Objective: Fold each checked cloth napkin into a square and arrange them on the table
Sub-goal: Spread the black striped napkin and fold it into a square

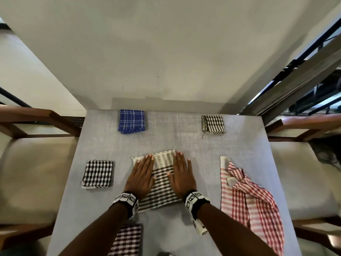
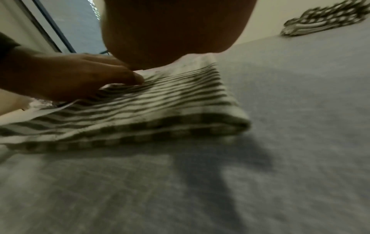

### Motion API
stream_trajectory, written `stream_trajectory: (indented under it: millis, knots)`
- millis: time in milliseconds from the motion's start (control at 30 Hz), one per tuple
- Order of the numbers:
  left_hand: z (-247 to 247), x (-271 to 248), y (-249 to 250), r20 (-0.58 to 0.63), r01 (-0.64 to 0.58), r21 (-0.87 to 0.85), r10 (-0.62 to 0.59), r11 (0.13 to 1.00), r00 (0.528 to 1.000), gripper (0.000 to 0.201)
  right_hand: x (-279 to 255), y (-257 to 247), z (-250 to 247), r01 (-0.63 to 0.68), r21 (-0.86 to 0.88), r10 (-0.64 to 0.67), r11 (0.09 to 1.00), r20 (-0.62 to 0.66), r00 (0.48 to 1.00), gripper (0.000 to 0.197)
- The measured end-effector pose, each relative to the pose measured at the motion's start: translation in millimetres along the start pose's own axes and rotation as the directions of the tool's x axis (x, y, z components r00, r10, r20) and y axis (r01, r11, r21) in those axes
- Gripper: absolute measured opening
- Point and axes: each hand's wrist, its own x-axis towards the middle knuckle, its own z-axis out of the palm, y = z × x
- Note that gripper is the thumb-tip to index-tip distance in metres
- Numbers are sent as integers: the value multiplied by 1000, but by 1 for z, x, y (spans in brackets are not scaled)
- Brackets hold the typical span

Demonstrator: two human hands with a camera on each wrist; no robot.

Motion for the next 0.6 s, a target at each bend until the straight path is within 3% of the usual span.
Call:
stream_trajectory:
  millis: [133, 333, 500, 600]
  knots:
    - [2, 5, 11, 46, 32, -51, -30, 998, 999, 66, 14, -39, 18, 193, 108, -201, 975, 69, 977, 67]
    - [4, 1, -7, 11, 71, -46, -71, 996, 997, 66, 17, -4, 21, 171, -32, -168, 985, 74, 983, 66]
    - [-4, 0, 0, -3, 110, -45, -110, 993, 994, 66, 13, -3, 11, 16, -48, -16, 999, 9, 1000, 66]
    - [-6, -3, 23, -3, 196, -102, -197, 975, 980, 66, 4, -27, 16, 96, -21, -96, 995, 5, 995, 66]
